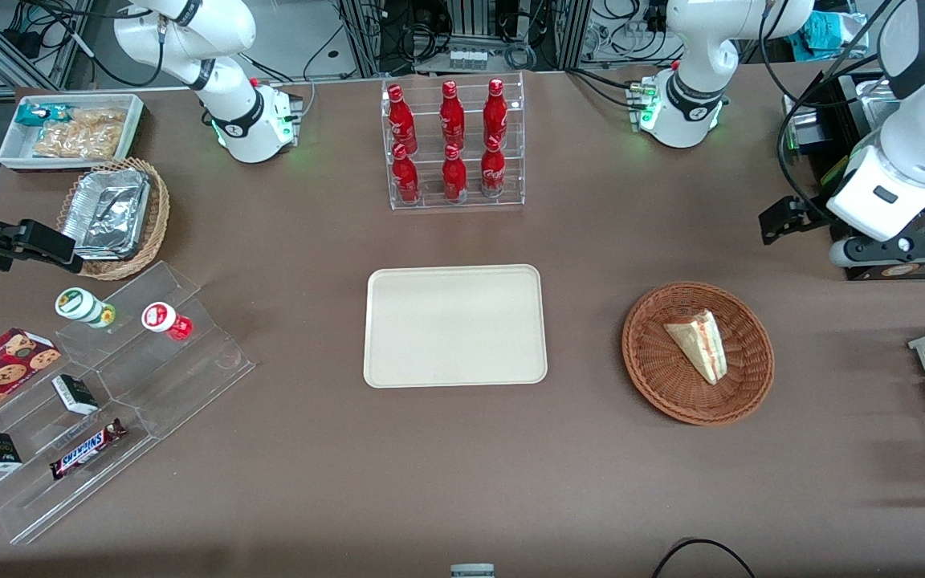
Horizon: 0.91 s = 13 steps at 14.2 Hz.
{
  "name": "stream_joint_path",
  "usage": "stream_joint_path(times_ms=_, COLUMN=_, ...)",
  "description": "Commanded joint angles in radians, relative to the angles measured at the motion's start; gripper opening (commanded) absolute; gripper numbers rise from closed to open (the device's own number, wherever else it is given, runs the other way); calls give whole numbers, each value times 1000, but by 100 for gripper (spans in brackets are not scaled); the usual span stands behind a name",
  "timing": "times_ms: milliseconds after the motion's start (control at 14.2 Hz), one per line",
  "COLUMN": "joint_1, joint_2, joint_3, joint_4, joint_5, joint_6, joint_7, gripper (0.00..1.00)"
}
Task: Place sandwich from basket to tray
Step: 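Move the left gripper down over the wrapped sandwich in the wicker basket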
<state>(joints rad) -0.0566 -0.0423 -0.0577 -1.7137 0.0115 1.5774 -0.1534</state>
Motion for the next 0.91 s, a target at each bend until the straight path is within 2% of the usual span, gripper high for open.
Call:
stream_joint_path(times_ms=0, joint_1=0, joint_2=-1, joint_3=2, joint_4=31, joint_5=10, joint_6=-39, joint_7=8, gripper=100)
stream_joint_path(times_ms=491, joint_1=-6, joint_2=77, joint_3=-2, joint_4=-32, joint_5=5, joint_6=-10, joint_7=6, gripper=100)
stream_joint_path(times_ms=842, joint_1=-5, joint_2=116, joint_3=-1, joint_4=-239, joint_5=15, joint_6=289, joint_7=5, gripper=100)
